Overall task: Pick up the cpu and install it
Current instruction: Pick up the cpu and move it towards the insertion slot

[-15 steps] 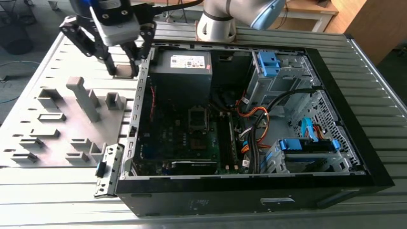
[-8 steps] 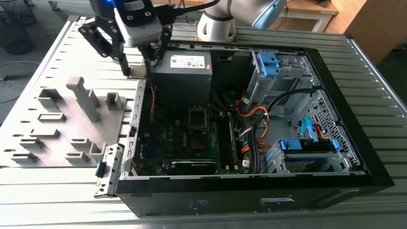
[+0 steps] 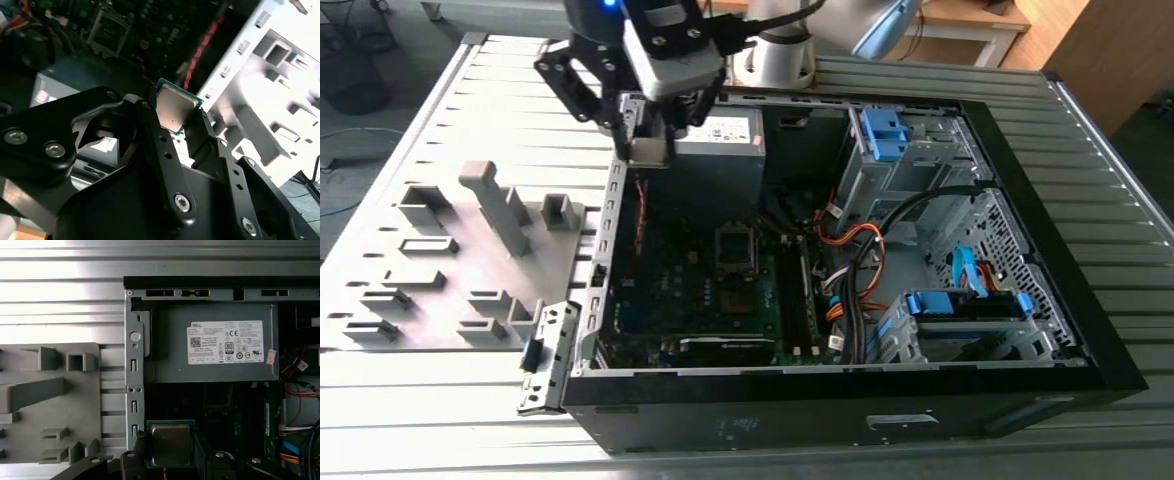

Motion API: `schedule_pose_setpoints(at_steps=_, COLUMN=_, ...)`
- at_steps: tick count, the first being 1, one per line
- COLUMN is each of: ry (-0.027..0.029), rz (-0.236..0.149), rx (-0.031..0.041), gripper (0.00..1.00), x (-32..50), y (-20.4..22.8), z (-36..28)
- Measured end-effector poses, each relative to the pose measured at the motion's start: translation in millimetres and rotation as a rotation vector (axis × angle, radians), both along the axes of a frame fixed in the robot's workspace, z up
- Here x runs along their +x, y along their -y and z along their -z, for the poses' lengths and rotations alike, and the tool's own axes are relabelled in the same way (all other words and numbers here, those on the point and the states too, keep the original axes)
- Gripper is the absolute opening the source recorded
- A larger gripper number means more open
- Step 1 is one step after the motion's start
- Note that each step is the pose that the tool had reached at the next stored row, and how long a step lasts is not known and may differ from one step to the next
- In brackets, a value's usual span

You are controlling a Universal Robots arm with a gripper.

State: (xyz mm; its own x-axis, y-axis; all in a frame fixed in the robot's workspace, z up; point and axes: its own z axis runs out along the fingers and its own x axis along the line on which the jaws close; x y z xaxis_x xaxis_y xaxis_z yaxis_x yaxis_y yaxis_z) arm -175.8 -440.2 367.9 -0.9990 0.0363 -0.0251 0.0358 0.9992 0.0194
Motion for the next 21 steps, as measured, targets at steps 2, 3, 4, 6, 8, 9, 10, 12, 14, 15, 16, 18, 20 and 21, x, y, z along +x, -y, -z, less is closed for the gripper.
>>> schedule_pose_setpoints(at_steps=2, ry=-0.0001, rz=0.0, rx=0.0, gripper=0.47, x=9.0, y=0.0, z=0.0)
schedule_pose_setpoints(at_steps=3, ry=-0.0001, rz=0.0, rx=0.0, gripper=0.47, x=13.8, y=0.0, z=0.0)
schedule_pose_setpoints(at_steps=4, ry=-0.0003, rz=0.0, rx=-0.0001, gripper=0.47, x=18.2, y=0.0, z=-0.1)
schedule_pose_setpoints(at_steps=6, ry=-0.0002, rz=0.0, rx=0.0, gripper=0.47, x=27.2, y=0.0, z=0.1)
schedule_pose_setpoints(at_steps=8, ry=-0.0002, rz=0.0, rx=0.0, gripper=0.47, x=36.2, y=0.0, z=0.1)
schedule_pose_setpoints(at_steps=9, ry=-0.0003, rz=0.0, rx=0.0001, gripper=0.47, x=41.1, y=0.0, z=0.1)
schedule_pose_setpoints(at_steps=10, ry=-0.0003, rz=0.0, rx=0.0, gripper=0.47, x=45.6, y=0.0, z=0.1)
schedule_pose_setpoints(at_steps=12, ry=-0.0004, rz=0.0, rx=0.0, gripper=0.47, x=54.6, y=0.0, z=0.1)
schedule_pose_setpoints(at_steps=14, ry=-0.0005, rz=0.0, rx=-0.0001, gripper=0.47, x=63.6, y=0.0, z=0.1)
schedule_pose_setpoints(at_steps=15, ry=-0.0005, rz=0.0, rx=-0.0001, gripper=0.47, x=68.1, y=0.0, z=0.2)
schedule_pose_setpoints(at_steps=16, ry=-0.0005, rz=0.0, rx=0.0, gripper=0.47, x=72.8, y=0.0, z=0.2)
schedule_pose_setpoints(at_steps=18, ry=-0.0006, rz=0.0, rx=-0.0001, gripper=0.47, x=80.8, y=0.0, z=0.2)
schedule_pose_setpoints(at_steps=20, ry=-0.0006, rz=0.0, rx=0.0, gripper=0.47, x=84.7, y=0.0, z=0.3)
schedule_pose_setpoints(at_steps=21, ry=-0.0005, rz=0.0, rx=0.0, gripper=0.47, x=84.9, y=0.1, z=0.3)
